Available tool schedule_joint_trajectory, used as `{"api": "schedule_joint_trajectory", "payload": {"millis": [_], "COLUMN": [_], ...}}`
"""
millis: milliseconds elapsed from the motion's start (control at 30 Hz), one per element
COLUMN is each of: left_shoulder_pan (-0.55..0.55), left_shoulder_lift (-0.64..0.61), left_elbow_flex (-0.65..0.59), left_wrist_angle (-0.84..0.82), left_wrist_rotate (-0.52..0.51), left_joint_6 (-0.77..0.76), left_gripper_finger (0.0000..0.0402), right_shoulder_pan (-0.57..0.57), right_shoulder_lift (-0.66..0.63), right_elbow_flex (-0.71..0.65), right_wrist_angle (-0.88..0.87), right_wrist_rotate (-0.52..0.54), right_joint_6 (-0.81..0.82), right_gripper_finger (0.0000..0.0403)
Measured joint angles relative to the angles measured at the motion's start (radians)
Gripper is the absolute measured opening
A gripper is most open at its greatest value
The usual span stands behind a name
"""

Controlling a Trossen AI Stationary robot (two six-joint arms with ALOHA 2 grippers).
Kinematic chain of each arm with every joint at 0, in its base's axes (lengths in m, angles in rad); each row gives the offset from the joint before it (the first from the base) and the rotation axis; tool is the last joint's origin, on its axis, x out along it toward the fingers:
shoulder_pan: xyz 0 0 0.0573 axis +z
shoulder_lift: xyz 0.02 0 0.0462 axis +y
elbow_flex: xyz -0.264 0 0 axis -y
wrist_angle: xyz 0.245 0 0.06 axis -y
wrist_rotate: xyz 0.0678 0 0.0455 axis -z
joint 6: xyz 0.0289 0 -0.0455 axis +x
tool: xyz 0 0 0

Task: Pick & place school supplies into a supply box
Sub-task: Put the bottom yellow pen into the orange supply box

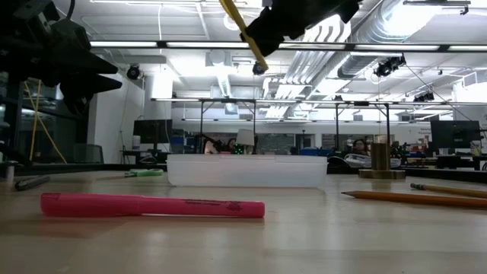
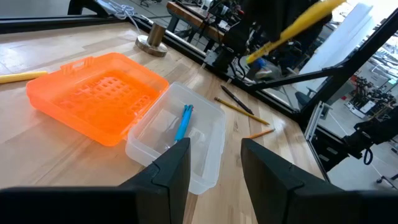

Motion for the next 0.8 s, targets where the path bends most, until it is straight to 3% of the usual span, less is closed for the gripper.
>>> {"api": "schedule_joint_trajectory", "payload": {"millis": [133, 500, 800], "left_shoulder_pan": [0.0, 0.0, 0.0], "left_shoulder_lift": [0.0, 0.0, 0.0], "left_elbow_flex": [0.0, 0.0, 0.0], "left_wrist_angle": [0.0, 0.0, 0.0], "left_wrist_rotate": [0.0, 0.0, 0.0], "left_joint_6": [0.0, 0.0, 0.0], "left_gripper_finger": [0.0172, 0.0172, 0.0172], "right_shoulder_pan": [-0.03, -0.127, -0.138], "right_shoulder_lift": [0.0, 0.0, 0.0], "right_elbow_flex": [0.0, 0.0, 0.0], "right_wrist_angle": [0.081, 0.392, 0.504], "right_wrist_rotate": [-0.033, -0.302, -0.447], "right_joint_6": [0.05, 0.313, 0.424], "right_gripper_finger": [0.0002, 0.0003, 0.0003]}}
